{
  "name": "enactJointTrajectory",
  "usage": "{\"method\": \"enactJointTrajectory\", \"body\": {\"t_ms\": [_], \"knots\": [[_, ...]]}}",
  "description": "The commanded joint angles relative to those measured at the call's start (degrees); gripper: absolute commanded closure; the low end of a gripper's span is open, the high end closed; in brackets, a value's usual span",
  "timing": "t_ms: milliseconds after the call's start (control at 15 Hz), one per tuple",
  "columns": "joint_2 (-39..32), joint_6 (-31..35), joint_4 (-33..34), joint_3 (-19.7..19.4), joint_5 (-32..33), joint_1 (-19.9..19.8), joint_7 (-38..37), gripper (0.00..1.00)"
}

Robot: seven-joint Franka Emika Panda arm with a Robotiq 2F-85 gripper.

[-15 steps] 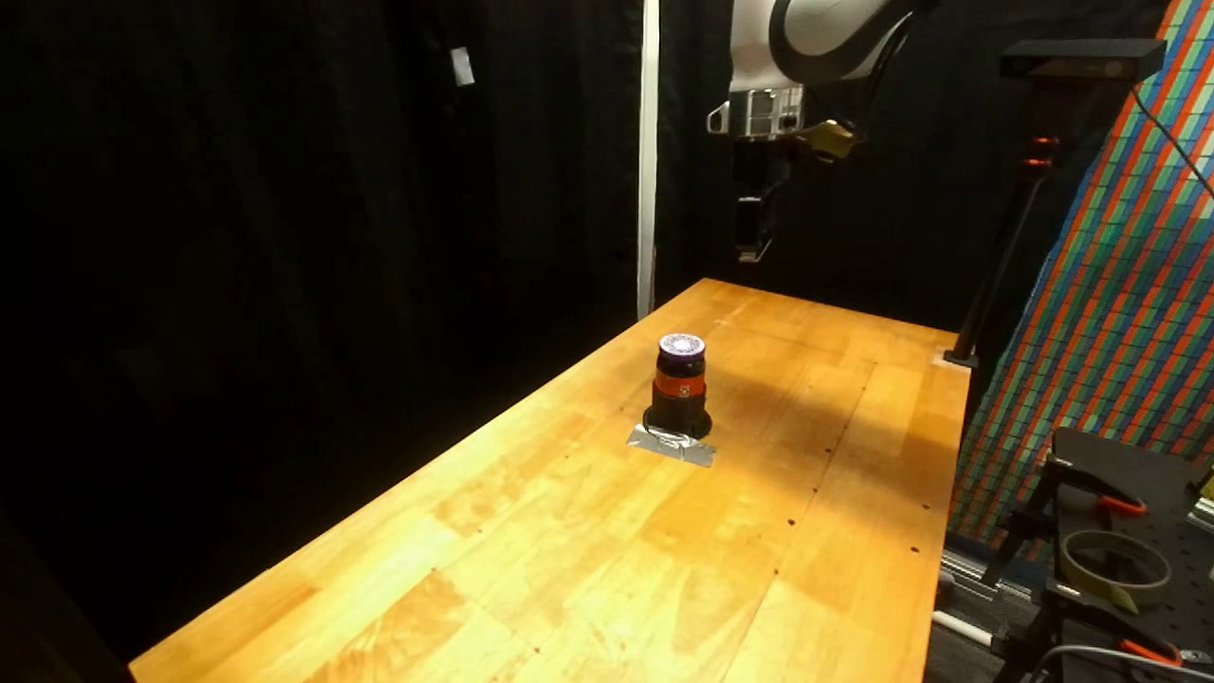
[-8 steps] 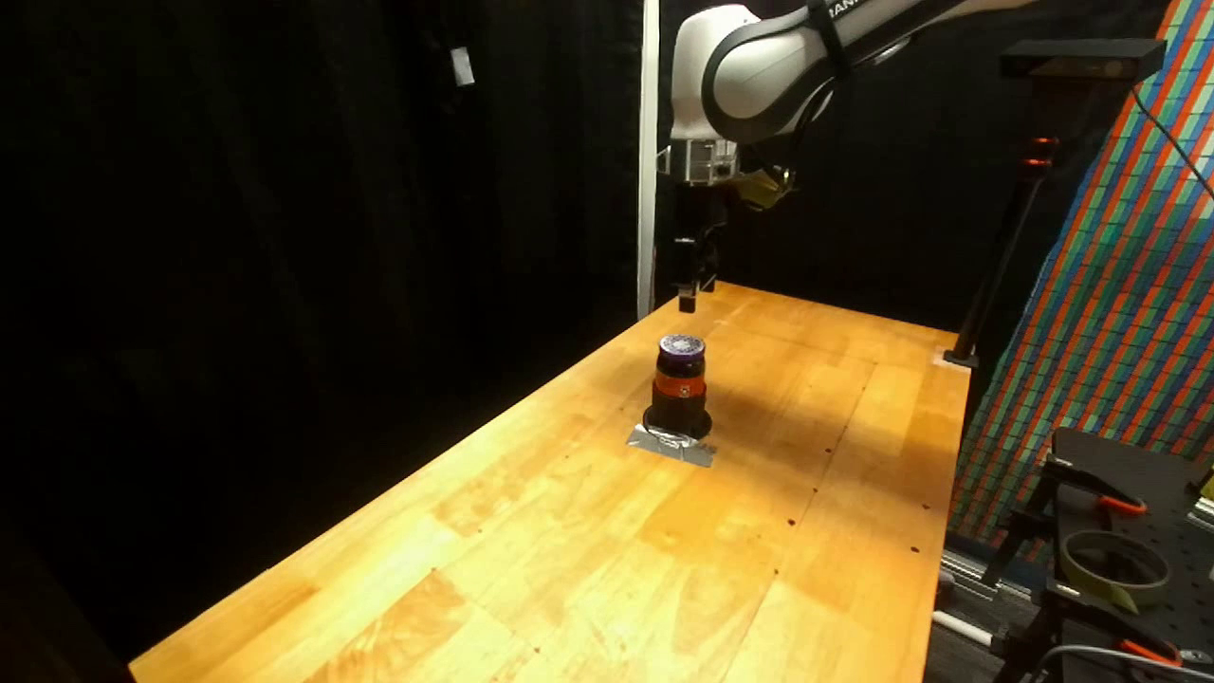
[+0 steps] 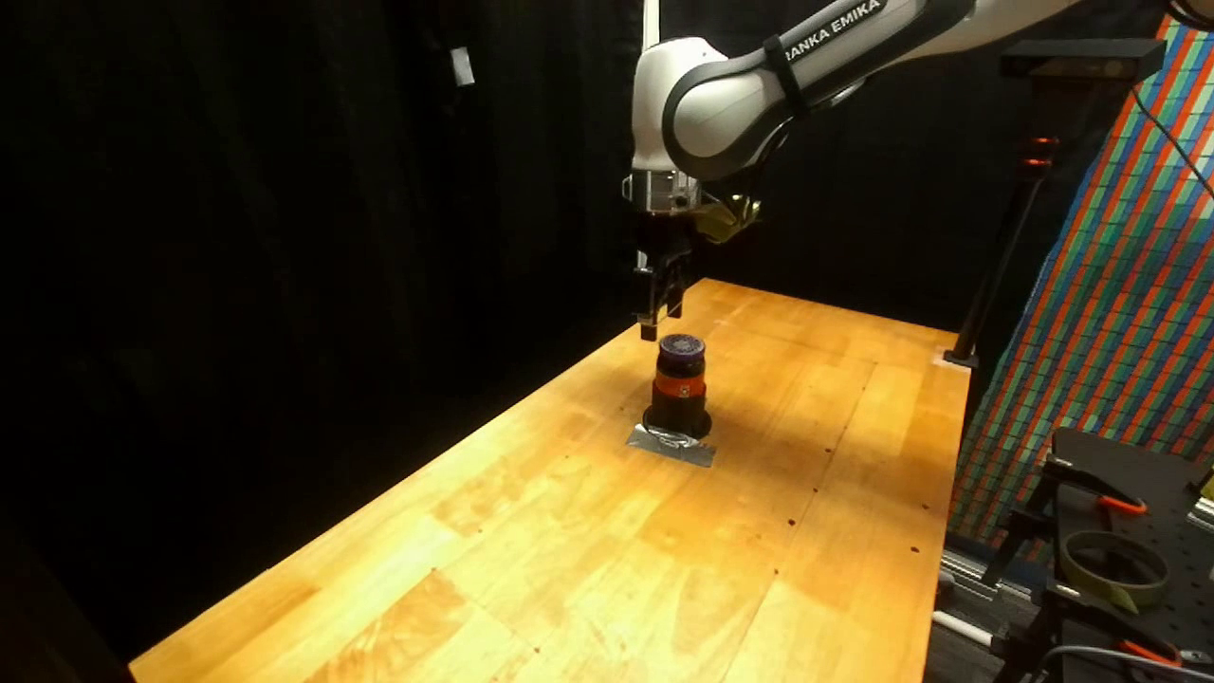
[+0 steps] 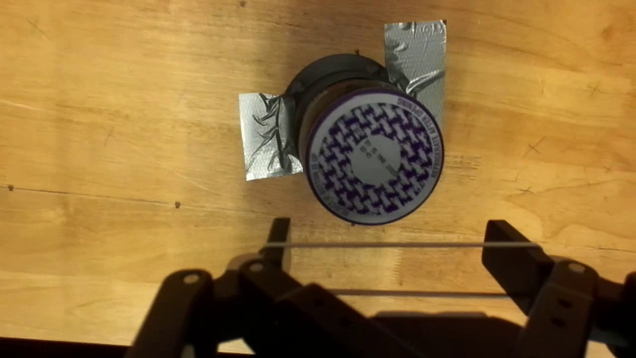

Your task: Put a rubber band around the base of the cup

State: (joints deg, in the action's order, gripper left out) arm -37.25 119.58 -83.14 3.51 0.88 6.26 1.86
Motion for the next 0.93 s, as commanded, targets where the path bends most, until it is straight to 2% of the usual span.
{"method": "enactJointTrajectory", "body": {"t_ms": [0,267,533,733,867], "knots": [[-4.4,-0.7,5.4,-0.5,1.1,1.2,-2.3,0.0],[-7.6,-2.8,8.0,-1.2,2.6,2.0,-2.7,0.0],[-9.4,-7.9,9.6,-1.9,5.4,2.5,-1.9,0.0],[-8.7,-12.8,9.2,-1.9,7.2,2.8,-1.1,0.0],[-7.4,-13.5,7.2,-1.9,8.2,3.0,-1.3,0.0]]}}
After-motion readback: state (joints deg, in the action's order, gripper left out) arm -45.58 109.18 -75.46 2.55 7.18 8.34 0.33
